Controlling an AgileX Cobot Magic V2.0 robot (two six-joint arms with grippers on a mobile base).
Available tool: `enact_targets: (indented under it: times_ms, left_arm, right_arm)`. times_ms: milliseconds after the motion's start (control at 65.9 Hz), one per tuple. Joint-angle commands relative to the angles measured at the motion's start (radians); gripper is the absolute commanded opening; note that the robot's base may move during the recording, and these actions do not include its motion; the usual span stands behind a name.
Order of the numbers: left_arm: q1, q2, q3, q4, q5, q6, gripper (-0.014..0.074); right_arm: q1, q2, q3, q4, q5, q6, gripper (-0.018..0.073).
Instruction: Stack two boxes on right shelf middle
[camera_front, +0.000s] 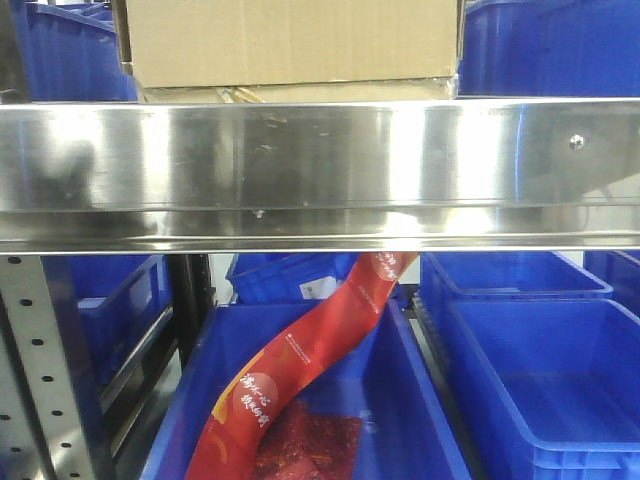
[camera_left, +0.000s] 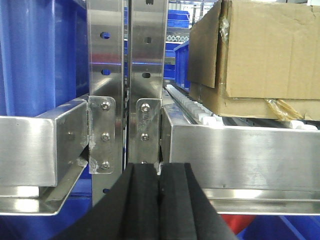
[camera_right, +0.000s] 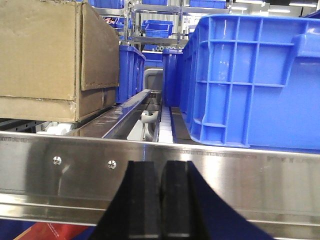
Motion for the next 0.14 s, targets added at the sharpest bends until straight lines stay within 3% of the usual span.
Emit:
enact_targets:
  times_ms: [0,121]
  left_arm:
    - [0.002,-0.006,-0.001,-0.005,-0.022,0.003,-0.0111]
    - [0.002,-0.006,-0.001,-0.005,-0.022,0.003,-0.0111]
  right_arm:
    - [-0.005,-0.004,0.000,0.004,-0.023,-0.006,-0.0162]
    - [-0.005,-0.004,0.000,0.004,-0.023,-0.006,-0.0162]
